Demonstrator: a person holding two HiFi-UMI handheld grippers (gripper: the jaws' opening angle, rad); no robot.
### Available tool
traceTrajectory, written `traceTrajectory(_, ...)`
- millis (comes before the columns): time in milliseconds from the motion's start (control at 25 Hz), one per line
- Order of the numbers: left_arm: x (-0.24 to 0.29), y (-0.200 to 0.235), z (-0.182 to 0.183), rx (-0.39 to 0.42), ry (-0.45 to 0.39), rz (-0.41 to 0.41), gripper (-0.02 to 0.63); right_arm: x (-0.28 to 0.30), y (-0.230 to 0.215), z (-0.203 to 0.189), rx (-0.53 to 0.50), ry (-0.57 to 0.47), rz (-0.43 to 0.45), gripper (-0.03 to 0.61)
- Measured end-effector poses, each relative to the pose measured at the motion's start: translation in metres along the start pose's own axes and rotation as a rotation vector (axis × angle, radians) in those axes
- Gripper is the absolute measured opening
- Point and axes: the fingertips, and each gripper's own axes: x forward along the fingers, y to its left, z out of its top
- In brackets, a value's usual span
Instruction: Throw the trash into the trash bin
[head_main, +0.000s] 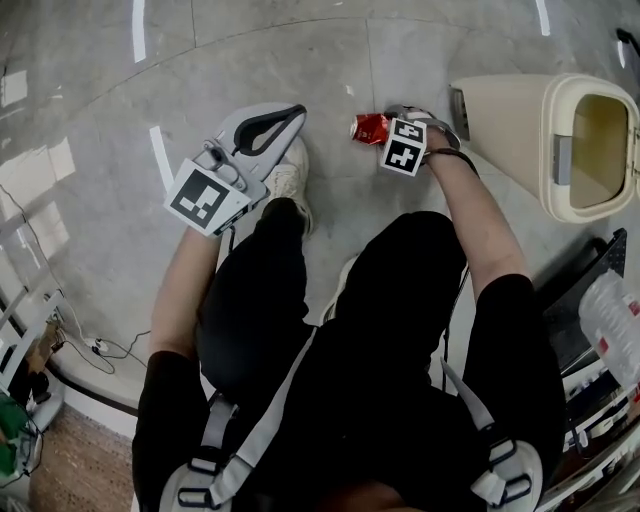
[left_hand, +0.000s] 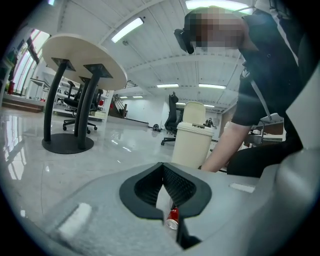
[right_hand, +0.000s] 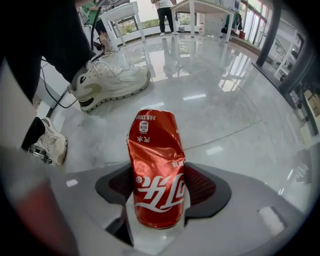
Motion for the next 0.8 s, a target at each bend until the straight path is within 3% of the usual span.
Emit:
traceTrajectory(200,0.004,0.001,-0.006,-0.015,0.007,-0.007,0.0,-0.014,-0.001,0.009,-0.034,-0.045,-0.04,0.291)
traceTrajectory(400,0.008,0.013,0.023,0.012,-0.008,-0.005,0.001,-0.061,-0.018,0.042,-0.006,-0.138,-0.11,0.291)
traceTrajectory(560,-0.004,0.026,0.089,0.027,-0.006,0.002,0.0,-0.134,-0.021,0.073,0.086,-0.219,-0.141,0.291)
traceTrajectory(800,-0.031,0.018,0.24,0.024,-0.036,0.007,0.0,-0.304,-0.003,0.128,0.268,-0.36,-0.15,0.291)
